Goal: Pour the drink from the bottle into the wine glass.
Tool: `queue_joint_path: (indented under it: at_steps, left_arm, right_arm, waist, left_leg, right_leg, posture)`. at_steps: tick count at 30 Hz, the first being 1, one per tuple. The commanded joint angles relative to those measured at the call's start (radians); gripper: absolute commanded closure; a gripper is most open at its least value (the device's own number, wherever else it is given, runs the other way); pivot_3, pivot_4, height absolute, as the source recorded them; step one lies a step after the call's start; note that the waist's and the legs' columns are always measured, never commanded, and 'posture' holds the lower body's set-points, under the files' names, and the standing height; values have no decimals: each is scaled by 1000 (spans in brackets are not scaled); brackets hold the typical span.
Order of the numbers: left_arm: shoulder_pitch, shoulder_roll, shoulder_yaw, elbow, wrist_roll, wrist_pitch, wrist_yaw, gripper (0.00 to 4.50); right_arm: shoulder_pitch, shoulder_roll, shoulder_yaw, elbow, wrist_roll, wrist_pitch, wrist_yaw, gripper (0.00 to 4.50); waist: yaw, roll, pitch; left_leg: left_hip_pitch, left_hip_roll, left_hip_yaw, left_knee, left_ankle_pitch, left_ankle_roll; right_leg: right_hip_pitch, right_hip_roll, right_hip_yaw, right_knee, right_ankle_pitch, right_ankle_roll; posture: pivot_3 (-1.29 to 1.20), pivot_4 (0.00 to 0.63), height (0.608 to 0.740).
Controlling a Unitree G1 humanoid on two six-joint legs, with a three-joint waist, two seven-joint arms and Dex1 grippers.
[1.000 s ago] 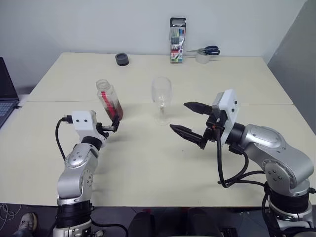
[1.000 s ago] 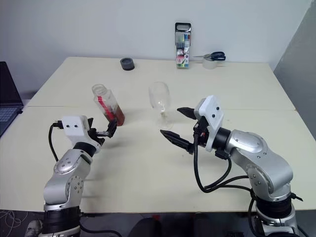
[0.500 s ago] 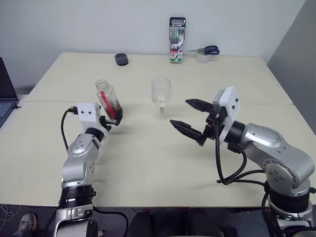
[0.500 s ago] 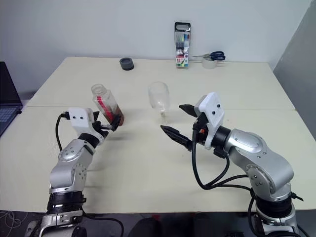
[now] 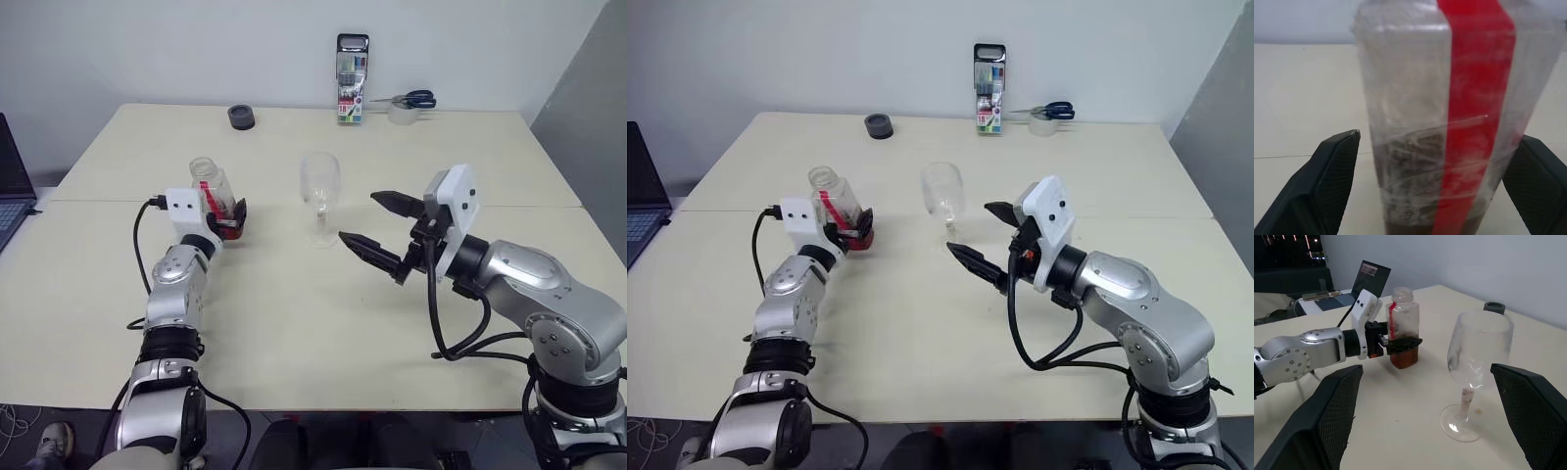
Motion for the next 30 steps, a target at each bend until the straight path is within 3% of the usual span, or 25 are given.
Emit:
queue_joint_path:
  at_steps: [1, 5, 7, 15, 20, 30]
  left_arm:
    - [-20, 5, -2, 17, 14, -53, -6, 1197]
    - [-11, 8, 1, 26, 16, -68, -7, 2453]
    - [-13, 11, 4, 34, 25, -74, 10, 2761]
    - [-108, 65, -70, 60, 136, -84, 27, 2763]
    - [-236, 175, -217, 71, 287, -195, -84, 2763]
    - [-410, 260, -331, 147, 406, -359, -188, 2763]
  right_arm:
    - [-18, -8, -30, -35, 22, -4, -15, 0]
    - [-13, -10, -32, -36, 26, -6, -27, 0]
    - [-9, -12, -29, -36, 23, -11, -31, 0]
    - [13, -6, 9, -13, -45, -100, -28, 0]
    - [13, 64, 38, 77, -146, -252, -53, 0]
    - [67, 106, 75, 165, -223, -412, -1, 0]
  waist:
    - [-1, 0, 0]
    - [0, 0, 0]
    - [0, 0, 0]
    - [-1, 0, 0]
    - [-1, -4, 0]
    - [-2, -4, 1]
  left_leg:
    - [0, 0, 0, 0, 0, 0]
    - [0, 0, 0, 0, 0, -1]
    - [0, 0, 0, 0, 0, -1]
    - [0, 0, 0, 0, 0, 0]
    - [-10, -1, 0, 2, 2, -3]
    - [-15, -1, 2, 2, 2, -4]
  right_leg:
    - [0, 0, 0, 0, 0, 0]
    - [0, 0, 0, 0, 0, 0]
    - [0, 0, 0, 0, 0, 0]
    - [0, 0, 0, 1, 0, 0]
    - [-10, 0, -1, 3, 0, 0]
    - [-15, -1, 0, 1, 0, 0]
  posture:
    - [0, 150, 740]
    - [0, 150, 740]
    - [0, 150, 740]
    - [0, 150, 740]
    - [0, 150, 740]
    - [0, 150, 740]
